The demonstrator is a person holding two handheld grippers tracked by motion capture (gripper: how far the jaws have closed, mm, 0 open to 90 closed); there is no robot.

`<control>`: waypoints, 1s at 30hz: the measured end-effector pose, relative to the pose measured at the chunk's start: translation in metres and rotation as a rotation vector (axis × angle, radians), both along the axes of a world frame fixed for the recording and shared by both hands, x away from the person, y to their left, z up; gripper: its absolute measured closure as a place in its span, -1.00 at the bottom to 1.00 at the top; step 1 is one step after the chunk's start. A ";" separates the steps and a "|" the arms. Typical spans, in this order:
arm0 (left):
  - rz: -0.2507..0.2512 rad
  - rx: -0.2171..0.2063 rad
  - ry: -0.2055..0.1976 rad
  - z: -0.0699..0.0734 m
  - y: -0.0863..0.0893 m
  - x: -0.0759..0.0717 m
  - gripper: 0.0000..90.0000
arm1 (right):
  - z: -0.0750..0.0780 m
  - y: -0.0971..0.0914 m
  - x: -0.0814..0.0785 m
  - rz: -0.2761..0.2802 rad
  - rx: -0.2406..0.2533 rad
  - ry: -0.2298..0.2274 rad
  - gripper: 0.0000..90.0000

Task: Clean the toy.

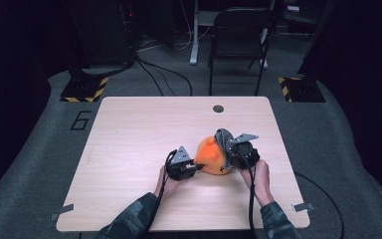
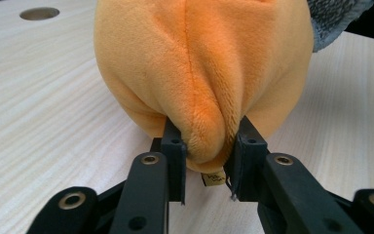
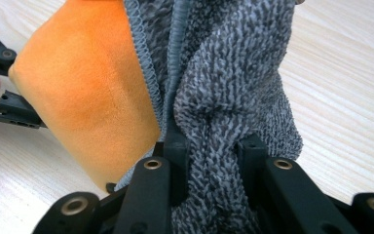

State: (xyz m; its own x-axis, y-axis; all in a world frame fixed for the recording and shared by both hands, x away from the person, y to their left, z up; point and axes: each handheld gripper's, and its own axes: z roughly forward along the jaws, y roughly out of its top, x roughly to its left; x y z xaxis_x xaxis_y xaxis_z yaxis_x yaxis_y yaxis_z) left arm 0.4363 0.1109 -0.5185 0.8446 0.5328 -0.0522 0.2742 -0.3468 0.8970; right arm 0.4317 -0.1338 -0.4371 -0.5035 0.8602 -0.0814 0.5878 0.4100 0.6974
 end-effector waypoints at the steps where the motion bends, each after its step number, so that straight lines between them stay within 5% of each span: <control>1: -0.003 0.005 -0.010 0.000 0.000 0.000 0.64 | 0.001 -0.001 -0.001 -0.008 0.005 0.004 0.62; 8: -0.004 0.009 -0.035 0.001 -0.001 -0.002 0.67 | 0.014 -0.022 -0.001 -0.053 0.045 -0.038 0.62; 17: -0.010 -0.017 -0.083 0.002 -0.002 -0.005 0.70 | 0.004 -0.044 0.008 -0.128 0.058 -0.004 0.61; 26: -0.014 -0.033 -0.170 0.029 -0.002 -0.009 0.73 | -0.001 -0.062 0.013 -0.178 0.071 0.012 0.61; 30: -0.041 0.036 -0.217 0.052 0.004 -0.010 0.73 | -0.001 -0.068 0.014 -0.199 0.081 0.018 0.61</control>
State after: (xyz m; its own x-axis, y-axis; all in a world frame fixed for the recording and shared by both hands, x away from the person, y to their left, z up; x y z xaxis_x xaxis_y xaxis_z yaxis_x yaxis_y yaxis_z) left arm 0.4260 0.1146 -0.4662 0.8548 0.4964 0.1516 0.0611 -0.3863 0.9204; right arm 0.4452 -0.2018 -0.4384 -0.3241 0.9460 -0.0006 0.6640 0.2279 0.7121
